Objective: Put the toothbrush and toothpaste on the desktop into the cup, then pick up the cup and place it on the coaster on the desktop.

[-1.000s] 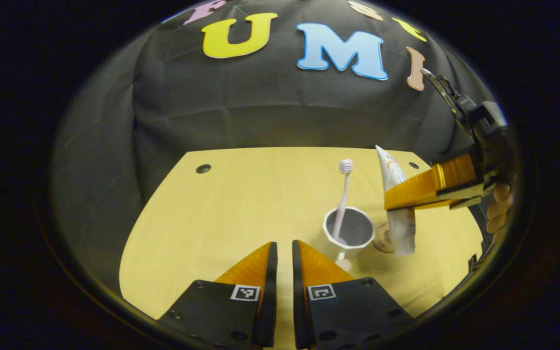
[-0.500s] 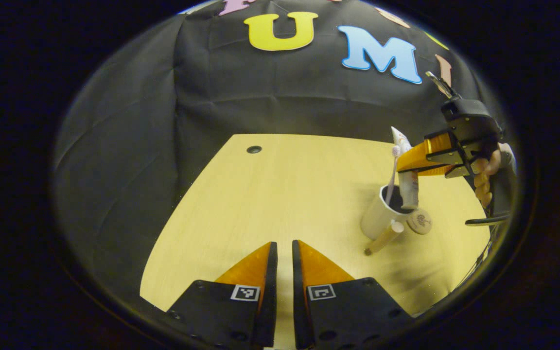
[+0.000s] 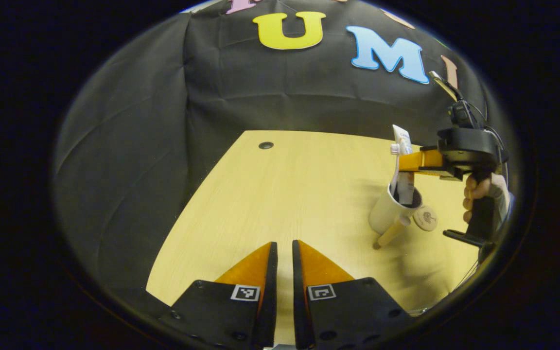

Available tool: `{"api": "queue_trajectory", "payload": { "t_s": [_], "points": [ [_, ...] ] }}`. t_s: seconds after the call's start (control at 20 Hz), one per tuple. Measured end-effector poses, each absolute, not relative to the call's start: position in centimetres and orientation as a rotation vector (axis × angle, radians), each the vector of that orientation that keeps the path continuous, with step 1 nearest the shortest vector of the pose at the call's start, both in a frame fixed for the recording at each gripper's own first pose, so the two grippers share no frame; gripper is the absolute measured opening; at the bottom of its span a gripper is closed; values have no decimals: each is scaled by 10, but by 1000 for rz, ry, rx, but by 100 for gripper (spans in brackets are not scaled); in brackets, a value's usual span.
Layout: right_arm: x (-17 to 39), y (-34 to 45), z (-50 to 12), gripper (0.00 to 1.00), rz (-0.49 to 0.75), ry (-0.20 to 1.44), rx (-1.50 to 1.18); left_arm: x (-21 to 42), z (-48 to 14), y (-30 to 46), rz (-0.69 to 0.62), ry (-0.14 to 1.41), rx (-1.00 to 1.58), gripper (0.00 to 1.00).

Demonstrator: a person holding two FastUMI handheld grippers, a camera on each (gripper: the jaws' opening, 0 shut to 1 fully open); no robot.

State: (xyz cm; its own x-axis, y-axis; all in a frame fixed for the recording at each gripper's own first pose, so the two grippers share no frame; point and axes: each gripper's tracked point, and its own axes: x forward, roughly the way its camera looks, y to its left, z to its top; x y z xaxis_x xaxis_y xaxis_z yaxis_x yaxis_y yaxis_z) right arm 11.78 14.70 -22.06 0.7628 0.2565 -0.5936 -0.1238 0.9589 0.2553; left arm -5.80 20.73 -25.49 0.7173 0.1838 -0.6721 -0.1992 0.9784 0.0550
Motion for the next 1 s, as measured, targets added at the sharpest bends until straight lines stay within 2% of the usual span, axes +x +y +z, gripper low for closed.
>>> {"api": "queue_trajectory", "payload": {
  "t_s": [0.2,0.4,0.45,0.55,0.6,0.65,0.7,0.8,0.85,0.9,1.0],
  "points": [
    [124,143,-224,6,211,632,155,-41,-243,198,201,738,-24,22],
    [128,146,-221,16,213,626,162,-25,-245,187,173,734,-25,22],
    [131,148,-218,18,230,631,167,-22,-245,184,167,733,-26,27],
    [132,144,-214,22,232,637,153,-17,-244,177,157,733,-29,27],
    [130,145,-215,22,235,631,149,-13,-244,174,151,730,-28,22],
    [129,145,-215,24,237,631,146,-10,-244,172,146,729,-26,22],
    [125,145,-216,25,241,636,148,-7,-245,171,141,727,-24,27],
    [115,144,-219,31,241,644,143,-4,-243,168,139,724,-22,27],
    [113,144,-218,28,246,646,147,-3,-241,167,137,722,-23,22],
    [113,148,-214,26,265,641,167,0,-242,166,135,720,-23,22],
    [112,149,-210,60,277,637,184,3,-246,164,130,717,-23,22]
  ]
}}
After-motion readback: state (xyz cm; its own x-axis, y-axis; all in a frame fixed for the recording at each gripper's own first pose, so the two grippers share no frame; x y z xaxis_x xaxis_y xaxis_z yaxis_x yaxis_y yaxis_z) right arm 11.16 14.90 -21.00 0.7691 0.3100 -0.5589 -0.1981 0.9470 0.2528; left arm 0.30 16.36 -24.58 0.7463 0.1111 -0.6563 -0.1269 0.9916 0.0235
